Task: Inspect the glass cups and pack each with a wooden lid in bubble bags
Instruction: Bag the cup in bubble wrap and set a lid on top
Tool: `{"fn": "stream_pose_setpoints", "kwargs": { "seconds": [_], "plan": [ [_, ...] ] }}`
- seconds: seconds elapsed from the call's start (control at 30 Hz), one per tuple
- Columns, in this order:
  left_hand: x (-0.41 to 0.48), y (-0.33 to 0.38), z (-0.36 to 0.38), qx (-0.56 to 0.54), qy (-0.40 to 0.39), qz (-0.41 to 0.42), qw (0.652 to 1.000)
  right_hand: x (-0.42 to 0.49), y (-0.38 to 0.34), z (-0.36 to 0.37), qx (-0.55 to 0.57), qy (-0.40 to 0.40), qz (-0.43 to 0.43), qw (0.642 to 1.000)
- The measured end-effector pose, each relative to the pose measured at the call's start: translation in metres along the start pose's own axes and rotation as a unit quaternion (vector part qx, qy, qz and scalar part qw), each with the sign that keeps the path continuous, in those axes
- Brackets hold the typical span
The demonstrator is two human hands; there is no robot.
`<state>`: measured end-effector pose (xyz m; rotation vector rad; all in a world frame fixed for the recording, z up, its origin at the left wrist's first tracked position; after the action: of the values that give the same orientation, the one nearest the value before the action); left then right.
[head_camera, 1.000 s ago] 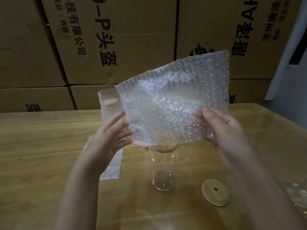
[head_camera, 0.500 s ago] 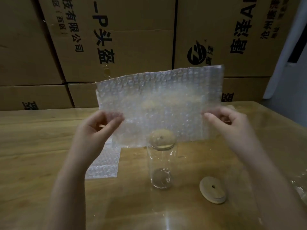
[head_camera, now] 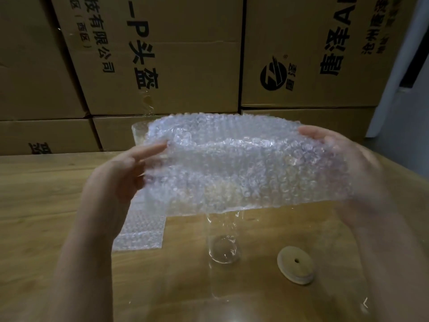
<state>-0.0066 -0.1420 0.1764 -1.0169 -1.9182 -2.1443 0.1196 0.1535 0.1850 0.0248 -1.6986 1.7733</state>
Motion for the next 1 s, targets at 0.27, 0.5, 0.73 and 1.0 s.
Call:
{"fn": "stream_pose_setpoints", "kwargs": {
  "seconds": [0.27, 0.5, 0.73, 1.0],
  "plan": [
    [0.005, -0.018, -0.008, 0.017, 0.053, -0.018, 0.998, 0.005, 0.02, 0.005, -0.038, -0.05, 0.036, 0.997],
    [0.005, -0.017, -0.006, -0.001, 0.067, -0.014, 0.998, 0.007, 0.036, 0.002, -0.105, -0.01, 0.083, 0.991],
    [0.003, 0.008, -0.004, -0.039, 0.078, 0.071, 0.994, 0.002, -0.004, 0.001, -0.122, 0.005, -0.118, 0.986],
    [0.001, 0.024, -0.004, -0.042, 0.063, 0.14, 0.987, -0.008, -0.023, 0.008, -0.18, -0.01, -0.185, 0.966]
  ]
}}
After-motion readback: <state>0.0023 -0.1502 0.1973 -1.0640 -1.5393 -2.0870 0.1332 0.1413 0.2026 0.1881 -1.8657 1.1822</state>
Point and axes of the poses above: each hand's wrist, its own x-axis towards the middle knuckle, its own z-axis out of the palm, y = z × x, the point moved 6 cm from there along x, towards the middle knuckle, and after that the axes turned 2 degrees about -z, right-handed, at the moved point
